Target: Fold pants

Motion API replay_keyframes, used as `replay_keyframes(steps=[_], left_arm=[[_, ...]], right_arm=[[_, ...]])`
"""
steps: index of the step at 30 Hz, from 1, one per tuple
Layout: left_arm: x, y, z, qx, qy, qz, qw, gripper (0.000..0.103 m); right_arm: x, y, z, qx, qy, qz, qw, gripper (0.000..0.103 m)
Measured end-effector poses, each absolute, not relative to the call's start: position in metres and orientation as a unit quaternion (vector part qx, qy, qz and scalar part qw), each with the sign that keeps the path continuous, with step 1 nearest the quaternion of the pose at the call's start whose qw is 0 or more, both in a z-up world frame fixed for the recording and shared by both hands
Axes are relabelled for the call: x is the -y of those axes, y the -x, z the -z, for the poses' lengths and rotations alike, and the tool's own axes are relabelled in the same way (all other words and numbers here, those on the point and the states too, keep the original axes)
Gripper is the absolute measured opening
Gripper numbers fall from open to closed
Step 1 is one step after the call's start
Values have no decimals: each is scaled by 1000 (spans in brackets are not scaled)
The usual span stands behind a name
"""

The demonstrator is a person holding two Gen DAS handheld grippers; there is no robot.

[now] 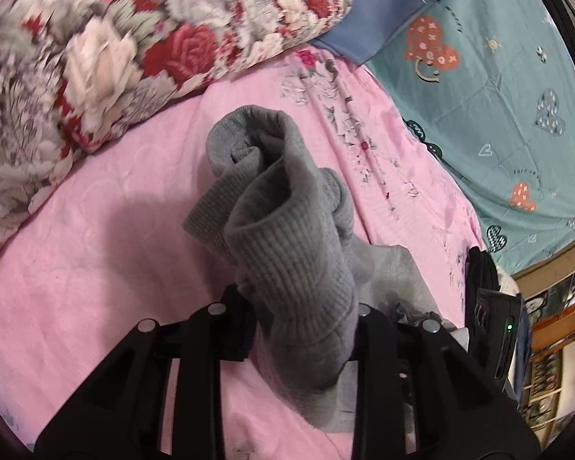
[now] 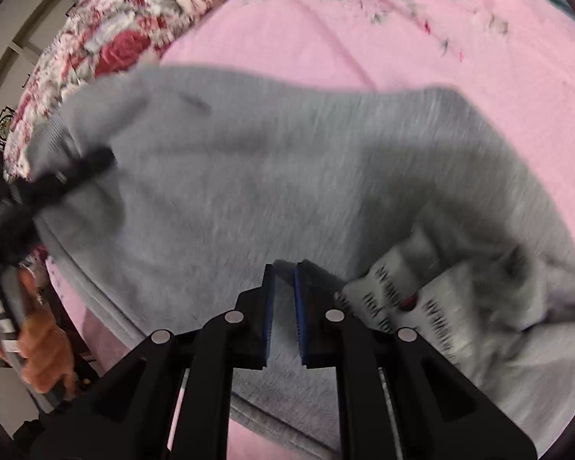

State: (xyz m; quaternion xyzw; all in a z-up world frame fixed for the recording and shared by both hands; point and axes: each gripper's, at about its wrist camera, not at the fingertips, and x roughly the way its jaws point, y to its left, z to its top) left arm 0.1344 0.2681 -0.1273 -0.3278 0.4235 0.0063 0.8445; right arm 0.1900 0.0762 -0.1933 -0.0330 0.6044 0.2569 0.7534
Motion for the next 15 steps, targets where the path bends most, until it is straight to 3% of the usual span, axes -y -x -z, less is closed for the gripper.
replay_keyframes(steps=[3,6,12,15], left_arm=[[-259,-135,115,-421,307,-11,853,26],[-248,-131,97,-411,279,-4,868,25],[-202,-125,56,-385,193,10,902,24],[-159,-120,33,-366,137,43,920,24]], right_arm=[[-70,-192,193,-601,-5,-270,752,19],[-53,-188,181,-605,-34,-283,744,18],[38,-155,95,-505,-59,-251,824,20],[100,-130,69,-465,-84,-210,856,26]])
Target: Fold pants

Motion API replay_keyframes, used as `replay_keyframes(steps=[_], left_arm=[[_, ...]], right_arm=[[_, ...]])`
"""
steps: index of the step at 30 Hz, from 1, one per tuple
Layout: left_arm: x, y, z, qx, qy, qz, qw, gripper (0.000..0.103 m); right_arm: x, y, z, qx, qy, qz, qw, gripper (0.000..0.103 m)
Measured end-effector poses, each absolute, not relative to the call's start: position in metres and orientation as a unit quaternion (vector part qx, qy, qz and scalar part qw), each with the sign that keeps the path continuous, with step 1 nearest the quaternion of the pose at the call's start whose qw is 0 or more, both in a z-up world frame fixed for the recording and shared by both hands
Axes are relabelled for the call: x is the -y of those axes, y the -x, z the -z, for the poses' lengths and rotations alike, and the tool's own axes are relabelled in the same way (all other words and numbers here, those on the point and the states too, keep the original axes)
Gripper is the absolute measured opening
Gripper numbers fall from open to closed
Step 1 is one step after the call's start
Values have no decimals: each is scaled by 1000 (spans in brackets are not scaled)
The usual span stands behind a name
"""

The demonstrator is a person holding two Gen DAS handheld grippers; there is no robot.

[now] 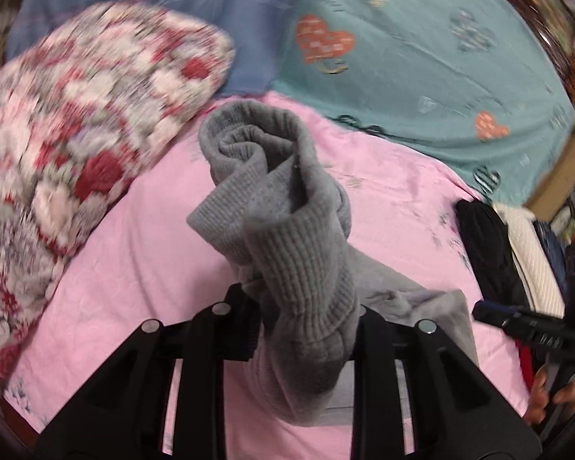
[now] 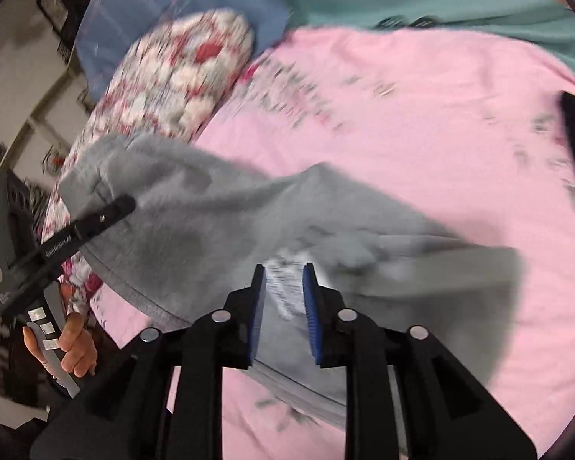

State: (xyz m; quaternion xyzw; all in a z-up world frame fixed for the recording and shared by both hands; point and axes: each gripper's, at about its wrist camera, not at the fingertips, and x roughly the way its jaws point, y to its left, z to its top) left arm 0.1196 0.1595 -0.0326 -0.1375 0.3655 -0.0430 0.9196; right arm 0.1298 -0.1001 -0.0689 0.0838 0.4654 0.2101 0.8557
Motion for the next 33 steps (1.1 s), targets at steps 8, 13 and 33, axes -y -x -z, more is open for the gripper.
replay_keyframes(steps=[8,13,33], left_arm=[[0,-118,31,-376,-11,159,913,23],[63,-133,87,-453,-48,198,868,22],[113,-127,93,-507,-191,110,834,32]], right_arm=[[194,-62,78,-430,-157,-144,877,28],[211,-50,103,-442,-175,-141,868,28],[236,-109,67,-417,-145,-129,888,39]])
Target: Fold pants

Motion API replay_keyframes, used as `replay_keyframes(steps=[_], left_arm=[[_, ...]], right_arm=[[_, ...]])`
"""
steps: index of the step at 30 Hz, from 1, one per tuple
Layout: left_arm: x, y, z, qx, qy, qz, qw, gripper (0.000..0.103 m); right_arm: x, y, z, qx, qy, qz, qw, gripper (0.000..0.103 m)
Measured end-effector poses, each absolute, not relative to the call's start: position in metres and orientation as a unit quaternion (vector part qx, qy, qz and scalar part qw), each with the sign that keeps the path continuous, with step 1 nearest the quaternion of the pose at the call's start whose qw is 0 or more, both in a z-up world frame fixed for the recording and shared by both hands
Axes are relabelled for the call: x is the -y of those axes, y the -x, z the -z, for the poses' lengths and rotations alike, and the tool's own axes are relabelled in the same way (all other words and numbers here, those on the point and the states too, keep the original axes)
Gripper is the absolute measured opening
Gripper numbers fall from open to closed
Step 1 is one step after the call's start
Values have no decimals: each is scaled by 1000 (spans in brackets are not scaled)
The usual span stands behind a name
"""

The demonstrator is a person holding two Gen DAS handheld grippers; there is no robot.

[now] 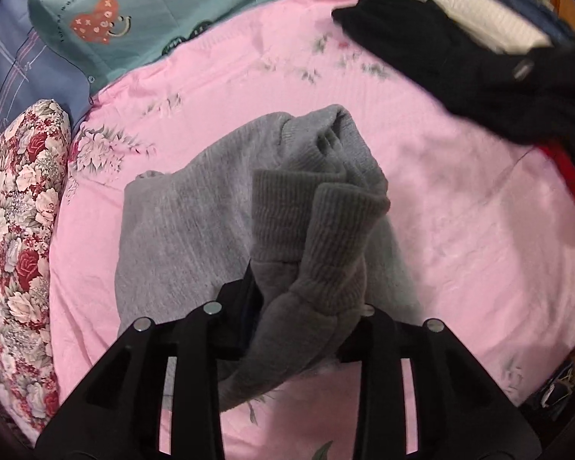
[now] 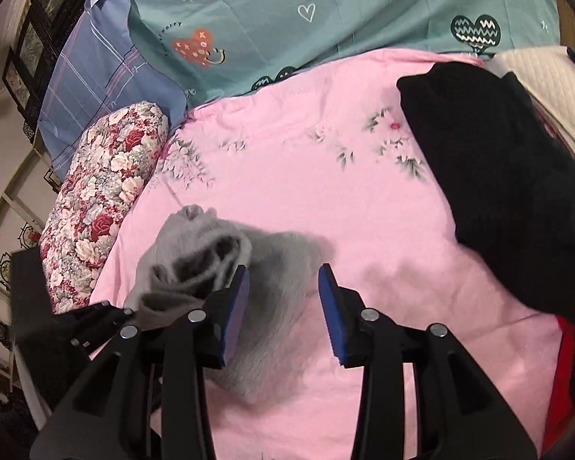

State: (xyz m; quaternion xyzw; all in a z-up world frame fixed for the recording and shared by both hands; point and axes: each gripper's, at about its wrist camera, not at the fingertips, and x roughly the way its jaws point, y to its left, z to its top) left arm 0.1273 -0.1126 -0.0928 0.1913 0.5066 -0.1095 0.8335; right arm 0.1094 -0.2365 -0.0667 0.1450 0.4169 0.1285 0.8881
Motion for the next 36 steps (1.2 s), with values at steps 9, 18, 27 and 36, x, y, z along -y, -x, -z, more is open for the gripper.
replay_keyframes(steps=[9,18,27,36], left_arm=[[96,-117,59,-487,-152,160,845,62],[71,-109,12,-441,-36,264,857,93],[-13,-121,25,-441,49,176,879,95],[-19,-132,93,-502,105,207,833,93]], right_arm=[[255,-104,82,-429,-160,-118,881,39],[259,-90,73,-413,-174,-136,884,40],[184,-126,59,-445,-130,-261,847,40],[128,-136,106,-531,14,-217,819,39]])
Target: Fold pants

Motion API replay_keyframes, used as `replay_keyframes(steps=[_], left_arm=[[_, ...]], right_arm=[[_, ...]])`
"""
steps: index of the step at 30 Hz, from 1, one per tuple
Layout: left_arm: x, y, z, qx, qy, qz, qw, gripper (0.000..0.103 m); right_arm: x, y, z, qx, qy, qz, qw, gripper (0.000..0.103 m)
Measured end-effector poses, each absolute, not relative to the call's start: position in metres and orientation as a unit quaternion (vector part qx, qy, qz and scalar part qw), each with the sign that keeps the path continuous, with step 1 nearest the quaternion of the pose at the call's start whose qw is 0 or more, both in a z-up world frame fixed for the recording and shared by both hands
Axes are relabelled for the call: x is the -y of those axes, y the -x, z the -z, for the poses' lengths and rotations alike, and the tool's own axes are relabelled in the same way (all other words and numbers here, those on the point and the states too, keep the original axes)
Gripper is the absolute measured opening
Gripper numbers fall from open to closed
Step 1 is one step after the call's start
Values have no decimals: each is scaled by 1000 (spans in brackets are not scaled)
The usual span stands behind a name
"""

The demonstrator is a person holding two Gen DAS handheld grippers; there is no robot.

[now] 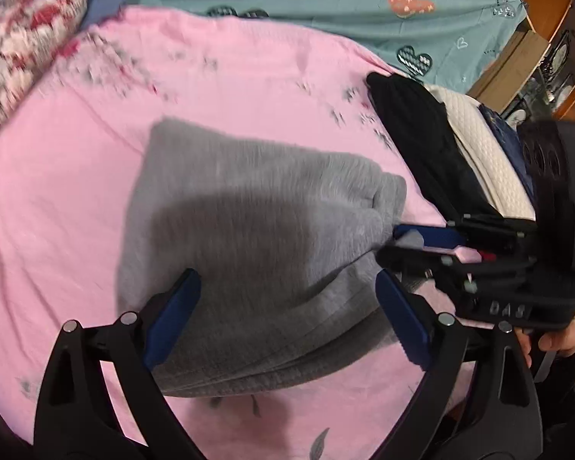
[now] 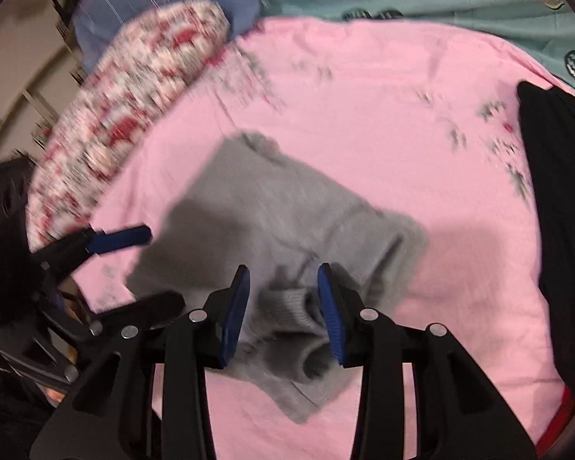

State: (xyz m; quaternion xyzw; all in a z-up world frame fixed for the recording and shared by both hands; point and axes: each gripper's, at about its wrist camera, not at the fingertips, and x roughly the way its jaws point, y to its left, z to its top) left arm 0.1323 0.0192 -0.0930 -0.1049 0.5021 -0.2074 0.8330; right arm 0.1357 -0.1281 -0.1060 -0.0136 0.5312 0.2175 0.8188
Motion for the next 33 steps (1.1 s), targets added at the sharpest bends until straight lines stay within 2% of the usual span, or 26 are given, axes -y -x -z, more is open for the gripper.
replay_keyframes(steps=[3,6,8,10,14,17,22,27,30,31,32,33], left_arm=[[-15,-126,112,-508,105,222,826,95],[4,-129,131,-520,56,195,830,95],[7,-124,122,-512,42,207,833,95],[-4,-116,107,-499,59,228,834,95],[-34,-96,79,-462,80,226,854,95],[-51,-92,75,-459,92,203,860,95],[-73,-94,82,-473,127,193,850,95],[-82,-102,95,-484,178,245,821,94],[-76,-106,104,-490,154,245,822,86],[-74,-106,107,-492,143,246,823,85],[-73,-104,107,-490,138,250,823,85],[-73,-102,107,-487,136,254,824,85]], right_arm=[[145,-111,127,-558,18,-208,803,39],[151,-114,150,-580,-16,-213,786,47],[149,-122,147,-581,-17,-215,785,51],[145,-125,128,-584,-2,-218,782,51],[133,-129,57,-509,34,-230,829,53],[103,-164,27,-480,30,-273,833,54],[19,-248,69,-553,56,-325,765,54],[-15,-285,120,-607,96,-308,726,54],[-15,-292,138,-620,91,-307,716,53],[-15,-290,141,-614,95,-308,720,41],[-16,-286,144,-609,105,-303,725,19],[-15,-282,144,-603,110,-293,733,19]])
